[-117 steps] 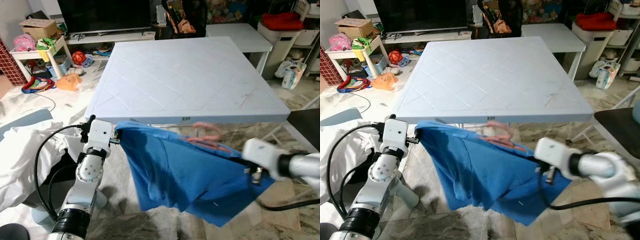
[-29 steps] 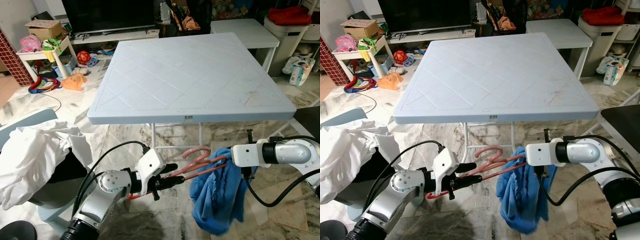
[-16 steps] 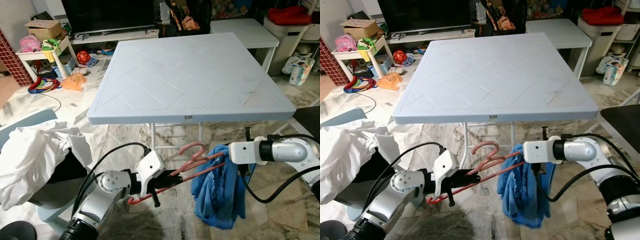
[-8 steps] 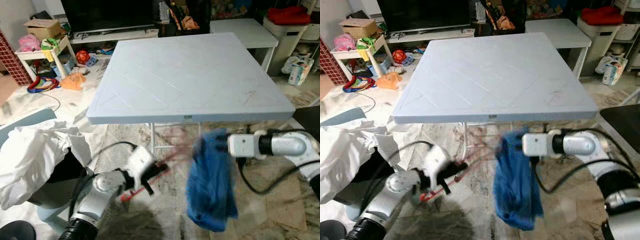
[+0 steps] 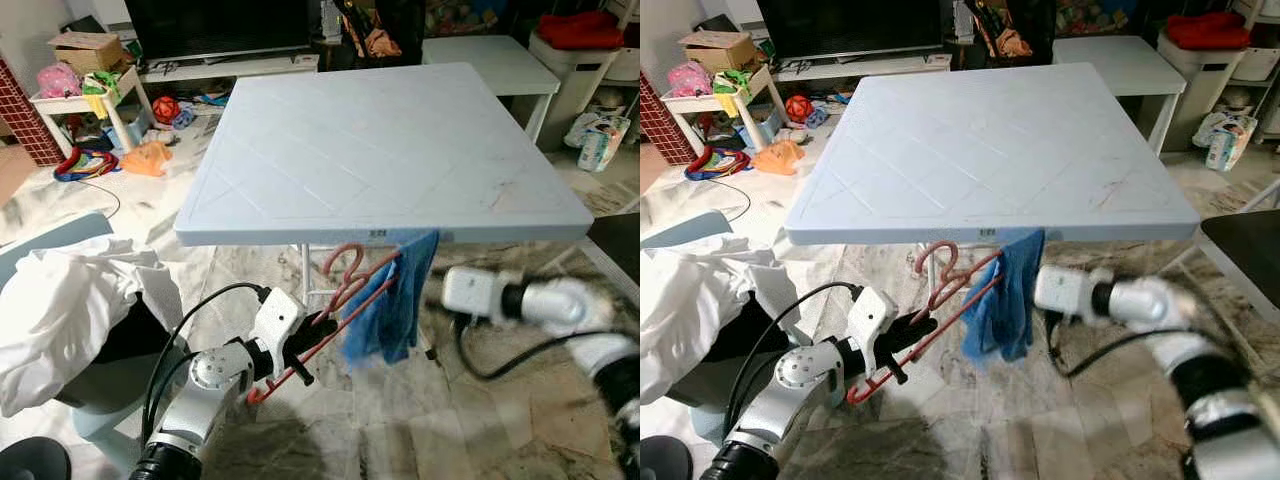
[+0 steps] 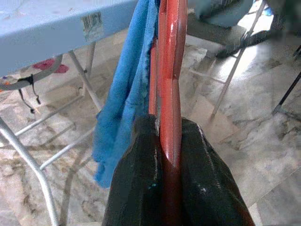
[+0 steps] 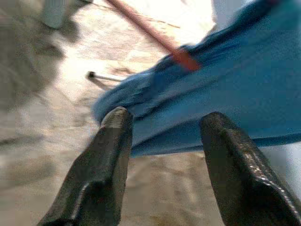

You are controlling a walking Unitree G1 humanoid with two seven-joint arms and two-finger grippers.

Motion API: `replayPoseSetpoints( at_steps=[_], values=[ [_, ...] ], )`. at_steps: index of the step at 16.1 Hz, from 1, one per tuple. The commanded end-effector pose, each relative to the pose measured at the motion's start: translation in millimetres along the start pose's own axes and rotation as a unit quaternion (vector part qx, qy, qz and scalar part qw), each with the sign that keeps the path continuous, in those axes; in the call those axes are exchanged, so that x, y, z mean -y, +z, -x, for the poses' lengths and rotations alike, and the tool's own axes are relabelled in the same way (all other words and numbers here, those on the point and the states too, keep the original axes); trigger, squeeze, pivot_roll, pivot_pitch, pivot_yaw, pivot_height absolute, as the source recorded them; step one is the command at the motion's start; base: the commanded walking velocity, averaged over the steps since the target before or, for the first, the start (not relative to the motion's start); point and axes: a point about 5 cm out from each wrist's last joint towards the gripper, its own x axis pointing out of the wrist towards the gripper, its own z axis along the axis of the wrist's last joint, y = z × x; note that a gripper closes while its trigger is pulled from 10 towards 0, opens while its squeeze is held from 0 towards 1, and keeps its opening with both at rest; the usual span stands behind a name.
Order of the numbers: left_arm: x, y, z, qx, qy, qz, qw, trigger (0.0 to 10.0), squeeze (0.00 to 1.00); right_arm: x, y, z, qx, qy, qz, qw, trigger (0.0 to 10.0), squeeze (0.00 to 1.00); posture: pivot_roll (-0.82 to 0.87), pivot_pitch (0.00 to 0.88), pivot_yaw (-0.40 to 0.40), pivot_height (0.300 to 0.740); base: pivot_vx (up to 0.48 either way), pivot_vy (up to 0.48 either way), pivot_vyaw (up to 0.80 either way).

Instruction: Hang hanger

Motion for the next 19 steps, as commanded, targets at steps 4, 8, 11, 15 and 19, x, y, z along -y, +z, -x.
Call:
replayPoseSetpoints(
  at_steps=[4, 8, 11, 15, 19],
  values=[
    [3.6, 30.8, 2.0, 0.051, -0.045, -0.006, 0.998, 0.0, 0.0, -11.6, -1.8, -12.8, 0.003, -0.043, -0.101, 0.994, 10.0, 1.0, -0.14, 0.0, 0.054, 0.74, 0.0, 0.0, 0.0],
    [8.3, 45.3, 4.9, 0.066, -0.07, 0.006, 0.995, 0.0, 0.0, -3.2, -0.7, -26.7, -0.016, -0.177, -0.198, 0.964, 10.0, 0.69, -0.13, 0.0, 0.062, 0.74, 0.0, 0.0, 0.0],
    [8.4, 48.3, 7.2, 0.066, -0.071, 0.007, 0.995, 0.0, 0.0, 9.1, 2.2, -27.4, -0.023, -0.253, -0.23, 0.939, 10.0, 0.0, -0.12, 0.0, 0.064, 0.74, 0.0, 0.0, 0.0],
    [7.1, 48.7, 8.7, 0.062, -0.067, 0.012, 0.996, 0.0, 0.0, 16.7, 10.2, -27.4, -0.007, -0.246, -0.241, 0.939, 0.0, 0.0, -0.12, 0.0, 0.069, 0.74, 0.0, 0.0, 0.0],
    [9.4, 51.9, 6.1, 0.069, -0.068, 0.015, 0.995, 0.0, 0.0, 14.9, 5.9, -29.0, -0.016, -0.26, -0.268, 0.928, 0.0, 0.0, -0.11, 0.0, 0.064, 0.74, 0.0, 0.0, 0.0]
  ],
)
